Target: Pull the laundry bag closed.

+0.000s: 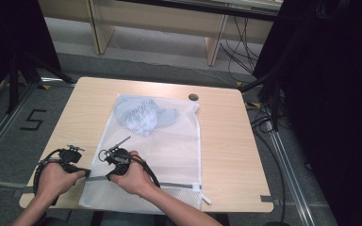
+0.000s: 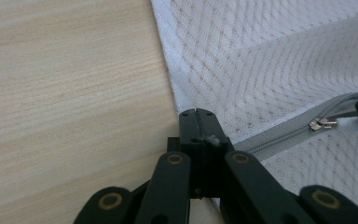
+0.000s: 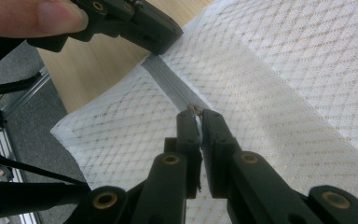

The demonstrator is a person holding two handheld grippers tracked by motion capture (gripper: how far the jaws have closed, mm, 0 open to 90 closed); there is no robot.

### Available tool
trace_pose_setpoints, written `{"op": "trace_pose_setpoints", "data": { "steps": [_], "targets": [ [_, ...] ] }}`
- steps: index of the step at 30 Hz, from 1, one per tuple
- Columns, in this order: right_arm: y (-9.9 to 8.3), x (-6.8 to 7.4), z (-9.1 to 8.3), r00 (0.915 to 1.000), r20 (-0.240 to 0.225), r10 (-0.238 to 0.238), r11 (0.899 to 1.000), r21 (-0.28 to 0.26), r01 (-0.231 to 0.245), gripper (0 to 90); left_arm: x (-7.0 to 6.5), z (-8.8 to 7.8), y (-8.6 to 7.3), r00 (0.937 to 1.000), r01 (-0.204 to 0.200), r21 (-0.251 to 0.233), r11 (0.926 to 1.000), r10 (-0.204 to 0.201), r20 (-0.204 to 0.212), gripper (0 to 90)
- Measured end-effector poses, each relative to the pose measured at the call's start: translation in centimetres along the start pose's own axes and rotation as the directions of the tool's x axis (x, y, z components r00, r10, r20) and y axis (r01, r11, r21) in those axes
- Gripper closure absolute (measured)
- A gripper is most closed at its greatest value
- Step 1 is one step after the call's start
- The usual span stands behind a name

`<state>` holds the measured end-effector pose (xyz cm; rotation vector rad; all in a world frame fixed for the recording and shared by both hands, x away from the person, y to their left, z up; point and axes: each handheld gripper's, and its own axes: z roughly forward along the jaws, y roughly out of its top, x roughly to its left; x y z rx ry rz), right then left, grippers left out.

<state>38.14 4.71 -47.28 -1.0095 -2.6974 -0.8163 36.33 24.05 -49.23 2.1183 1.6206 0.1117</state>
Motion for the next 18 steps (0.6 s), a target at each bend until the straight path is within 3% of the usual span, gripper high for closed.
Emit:
{"op": "trace_pose_setpoints", "data": {
  "steps": [1, 2, 10, 11, 14, 18],
  "targets": [
    [-0.04, -0.07, 0.08, 0.9999, 0.011, -0.002, 1.000, 0.002, 0.002, 87.1, -0.02, 0.00, 0.01, 1.0000, 0.000, 0.001, 1.0000, 0.000, -0.001, 90.0],
    [0.00, -0.13, 0.15, 0.9999, -0.008, -0.014, 1.000, -0.003, 0.014, 87.1, -0.14, 0.11, -0.01, 0.9998, 0.015, -0.012, 0.9998, -0.015, -0.008, 90.0],
    [0.30, -0.01, -0.01, 0.9998, 0.012, -0.014, 1.000, 0.024, 0.014, 87.1, -0.04, -0.02, 0.04, 1.0000, -0.001, 0.005, 1.0000, 0.001, -0.004, 90.0],
    [0.33, -0.01, -0.03, 0.9998, 0.018, -0.013, 1.000, 0.027, 0.013, 87.1, -0.16, 0.14, -0.01, 0.9998, 0.021, -0.017, 0.9996, -0.021, -0.005, 90.0],
    [0.34, -0.16, -0.08, 0.9998, 0.020, -0.005, 1.000, 0.027, 0.005, 87.1, -0.03, -0.02, 0.04, 1.0000, -0.005, 0.008, 1.0000, 0.005, -0.002, 90.0],
    [0.22, -0.23, -0.15, 0.9996, 0.028, 0.003, 0.999, 0.039, -0.004, 87.1, -0.14, 0.10, 0.00, 0.9999, 0.016, -0.013, 0.9998, -0.016, -0.001, 90.0]
  ]
}}
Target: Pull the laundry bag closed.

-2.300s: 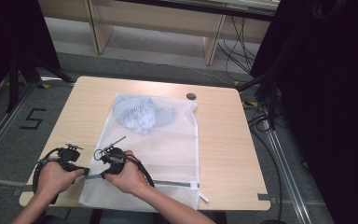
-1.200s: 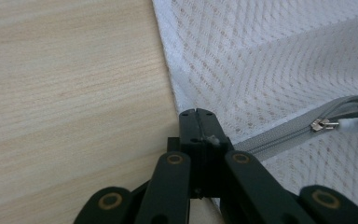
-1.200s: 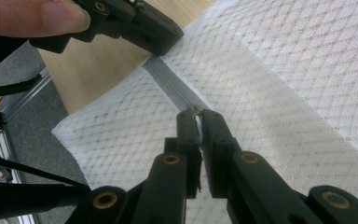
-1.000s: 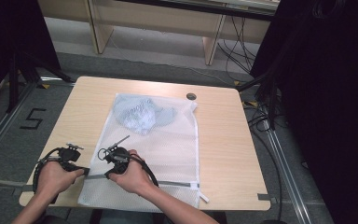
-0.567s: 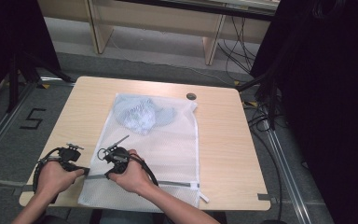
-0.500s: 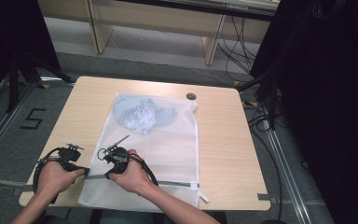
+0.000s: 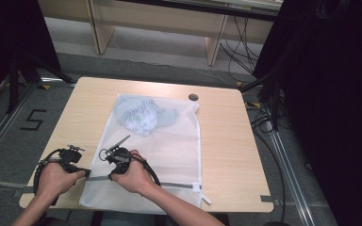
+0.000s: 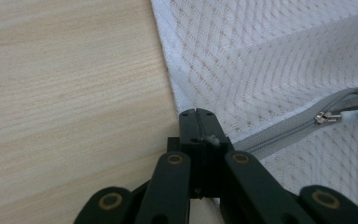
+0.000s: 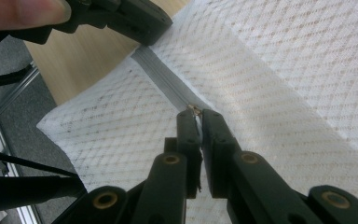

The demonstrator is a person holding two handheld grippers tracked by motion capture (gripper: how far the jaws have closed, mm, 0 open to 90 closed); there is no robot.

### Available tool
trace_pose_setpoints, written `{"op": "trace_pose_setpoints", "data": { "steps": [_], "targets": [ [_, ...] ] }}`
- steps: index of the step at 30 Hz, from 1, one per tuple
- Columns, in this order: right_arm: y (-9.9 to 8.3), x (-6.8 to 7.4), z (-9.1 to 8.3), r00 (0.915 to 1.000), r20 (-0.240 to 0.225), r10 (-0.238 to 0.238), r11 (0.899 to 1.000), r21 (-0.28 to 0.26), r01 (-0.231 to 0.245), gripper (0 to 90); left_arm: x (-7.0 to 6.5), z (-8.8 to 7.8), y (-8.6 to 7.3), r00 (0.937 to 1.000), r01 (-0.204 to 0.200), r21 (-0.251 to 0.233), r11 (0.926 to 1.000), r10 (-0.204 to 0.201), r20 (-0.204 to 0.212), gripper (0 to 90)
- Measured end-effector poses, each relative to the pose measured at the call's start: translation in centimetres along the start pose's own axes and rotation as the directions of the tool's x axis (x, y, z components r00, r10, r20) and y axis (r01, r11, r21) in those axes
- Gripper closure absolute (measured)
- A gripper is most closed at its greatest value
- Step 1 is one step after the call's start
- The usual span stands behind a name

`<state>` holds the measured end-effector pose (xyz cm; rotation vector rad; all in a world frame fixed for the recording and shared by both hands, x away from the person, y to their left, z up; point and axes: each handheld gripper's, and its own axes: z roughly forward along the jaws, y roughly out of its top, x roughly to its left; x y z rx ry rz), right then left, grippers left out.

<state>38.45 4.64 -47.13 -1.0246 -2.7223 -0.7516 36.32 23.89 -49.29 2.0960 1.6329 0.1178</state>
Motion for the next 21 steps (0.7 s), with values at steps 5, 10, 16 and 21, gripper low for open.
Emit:
{"op": "trace_pose_setpoints", "data": {
  "steps": [5, 10, 16, 21],
  "targets": [
    [-0.10, 0.00, -0.16, 1.0000, -0.003, -0.008, 1.000, 0.004, 0.008, 87.1, 0.06, -0.11, 0.03, 0.9998, -0.018, 0.016, 0.9997, 0.018, -0.002, 90.0],
    [-0.24, -0.13, -0.28, 1.0000, 0.001, 0.000, 1.000, 0.006, 0.000, 87.1, 0.05, -0.11, 0.05, 0.9998, -0.018, 0.016, 0.9997, 0.018, -0.002, 90.0],
    [-0.27, -0.17, -0.70, 0.9999, 0.015, -0.002, 1.000, 0.026, 0.001, 87.1, 0.09, -0.12, 0.08, 0.9998, -0.018, 0.021, 0.9996, 0.018, -0.002, 90.0],
    [-0.18, -0.37, -1.01, 0.9999, 0.016, 0.001, 1.000, 0.026, -0.002, 87.1, -0.05, -0.04, 0.12, 0.9999, -0.012, 0.013, 0.9998, 0.012, -0.004, 90.0]
  ]
}}
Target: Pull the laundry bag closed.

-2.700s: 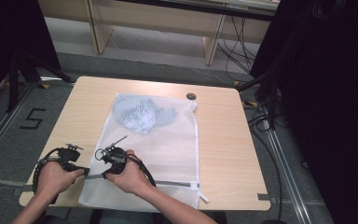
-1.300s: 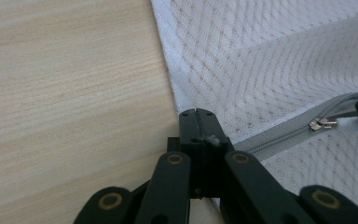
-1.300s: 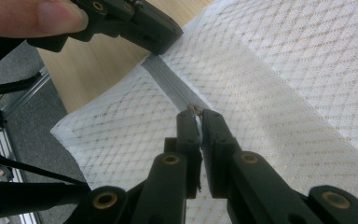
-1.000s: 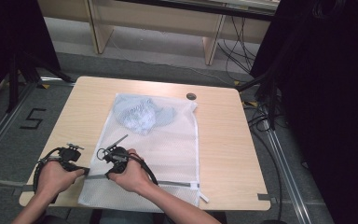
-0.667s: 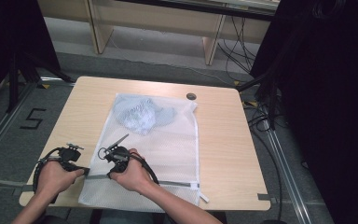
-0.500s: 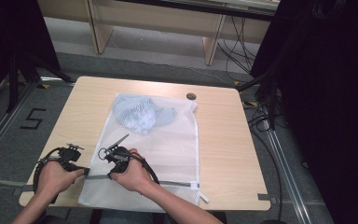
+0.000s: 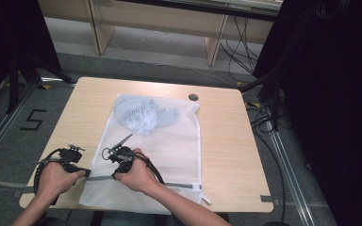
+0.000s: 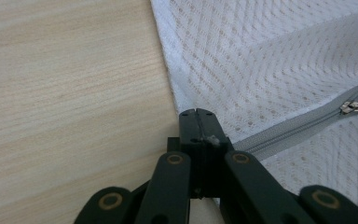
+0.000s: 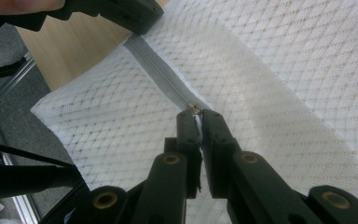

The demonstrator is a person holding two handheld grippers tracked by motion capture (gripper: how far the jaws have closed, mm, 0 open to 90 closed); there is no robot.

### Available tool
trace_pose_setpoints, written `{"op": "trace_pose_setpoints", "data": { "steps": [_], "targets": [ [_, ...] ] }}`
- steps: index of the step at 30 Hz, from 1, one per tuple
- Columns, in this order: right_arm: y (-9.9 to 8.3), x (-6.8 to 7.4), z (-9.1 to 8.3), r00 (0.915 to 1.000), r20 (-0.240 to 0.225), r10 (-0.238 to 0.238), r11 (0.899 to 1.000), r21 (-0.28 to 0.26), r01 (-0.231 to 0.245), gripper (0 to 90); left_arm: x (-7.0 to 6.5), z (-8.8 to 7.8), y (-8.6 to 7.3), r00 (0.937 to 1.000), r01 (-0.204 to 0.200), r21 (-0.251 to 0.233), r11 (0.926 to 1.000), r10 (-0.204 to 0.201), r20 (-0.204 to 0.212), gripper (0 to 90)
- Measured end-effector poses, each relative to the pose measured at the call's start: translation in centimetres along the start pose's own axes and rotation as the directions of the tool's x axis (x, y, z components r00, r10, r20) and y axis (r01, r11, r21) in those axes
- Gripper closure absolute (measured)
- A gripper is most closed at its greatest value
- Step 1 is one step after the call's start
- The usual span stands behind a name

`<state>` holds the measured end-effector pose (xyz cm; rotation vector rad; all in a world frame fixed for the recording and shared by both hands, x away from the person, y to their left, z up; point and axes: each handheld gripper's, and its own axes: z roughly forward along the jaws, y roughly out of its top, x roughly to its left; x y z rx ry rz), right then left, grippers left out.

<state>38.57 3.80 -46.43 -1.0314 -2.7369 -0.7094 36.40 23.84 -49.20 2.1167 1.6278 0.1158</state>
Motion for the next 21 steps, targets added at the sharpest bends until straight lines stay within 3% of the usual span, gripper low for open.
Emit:
{"op": "trace_pose_setpoints", "data": {
  "steps": [21],
  "targets": [
    [-0.54, -0.44, -0.32, 0.9998, -0.003, 0.019, 1.000, 0.006, -0.019, 87.1, 0.02, -0.02, 0.03, 1.0000, -0.002, 0.005, 1.0000, 0.002, 0.002, 90.0]
  ]
}}
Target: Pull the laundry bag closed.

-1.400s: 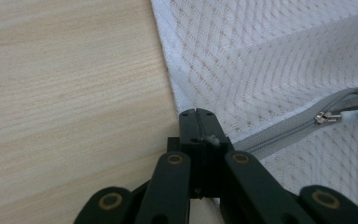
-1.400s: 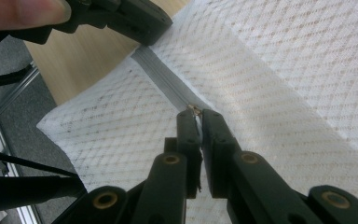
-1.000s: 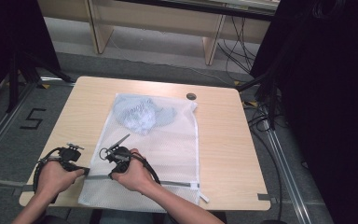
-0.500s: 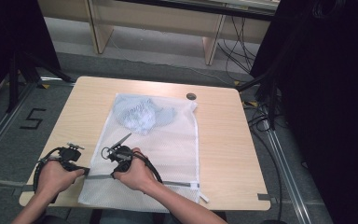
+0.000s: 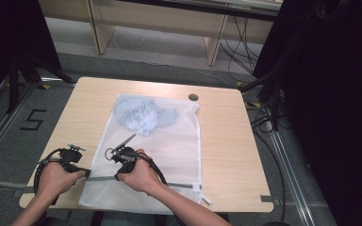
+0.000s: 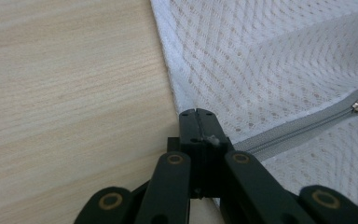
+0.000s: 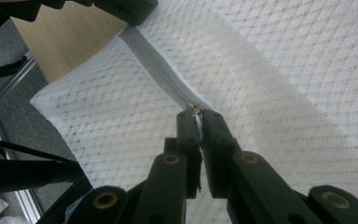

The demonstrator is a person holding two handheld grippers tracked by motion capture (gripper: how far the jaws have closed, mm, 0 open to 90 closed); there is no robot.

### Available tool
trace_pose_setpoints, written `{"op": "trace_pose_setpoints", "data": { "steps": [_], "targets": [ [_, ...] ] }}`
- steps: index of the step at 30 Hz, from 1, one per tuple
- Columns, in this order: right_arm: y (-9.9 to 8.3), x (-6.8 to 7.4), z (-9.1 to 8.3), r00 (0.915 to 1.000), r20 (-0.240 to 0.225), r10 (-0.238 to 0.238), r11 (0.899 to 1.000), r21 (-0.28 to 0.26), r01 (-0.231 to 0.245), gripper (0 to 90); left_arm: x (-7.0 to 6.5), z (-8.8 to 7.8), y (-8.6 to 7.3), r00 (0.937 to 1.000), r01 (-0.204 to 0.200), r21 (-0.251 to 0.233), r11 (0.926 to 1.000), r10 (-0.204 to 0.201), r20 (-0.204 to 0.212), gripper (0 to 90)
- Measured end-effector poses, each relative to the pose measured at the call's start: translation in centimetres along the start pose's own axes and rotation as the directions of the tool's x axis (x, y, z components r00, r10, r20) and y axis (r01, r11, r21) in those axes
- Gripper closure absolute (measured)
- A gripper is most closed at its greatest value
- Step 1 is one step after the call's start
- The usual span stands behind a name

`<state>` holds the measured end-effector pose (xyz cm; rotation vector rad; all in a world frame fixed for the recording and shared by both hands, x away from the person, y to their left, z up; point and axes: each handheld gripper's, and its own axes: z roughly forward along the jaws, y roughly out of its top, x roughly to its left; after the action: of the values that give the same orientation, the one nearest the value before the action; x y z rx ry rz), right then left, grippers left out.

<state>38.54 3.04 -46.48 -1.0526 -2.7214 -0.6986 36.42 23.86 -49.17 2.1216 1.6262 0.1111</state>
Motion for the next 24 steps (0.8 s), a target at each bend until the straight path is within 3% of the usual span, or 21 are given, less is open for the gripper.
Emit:
{"op": "trace_pose_setpoints", "data": {
  "steps": [21, 22, 24],
  "targets": [
    [-0.68, -0.48, -0.46, 1.0000, -0.002, 0.008, 1.000, 0.005, -0.008, 87.0, 0.07, -0.06, 0.01, 0.9999, -0.014, 0.011, 0.9998, 0.014, -0.003, 90.0],
    [-0.72, -0.41, -0.51, 0.9997, -0.004, 0.023, 1.000, 0.010, -0.023, 87.0, 0.07, -0.06, 0.01, 0.9999, -0.015, 0.011, 0.9998, 0.015, -0.002, 90.0],
    [-0.79, -0.56, -0.48, 1.0000, -0.001, -0.001, 1.000, 0.005, 0.001, 87.1, 0.06, -0.05, 0.01, 0.9999, -0.015, 0.011, 0.9998, 0.015, -0.002, 90.0]
  ]
}}
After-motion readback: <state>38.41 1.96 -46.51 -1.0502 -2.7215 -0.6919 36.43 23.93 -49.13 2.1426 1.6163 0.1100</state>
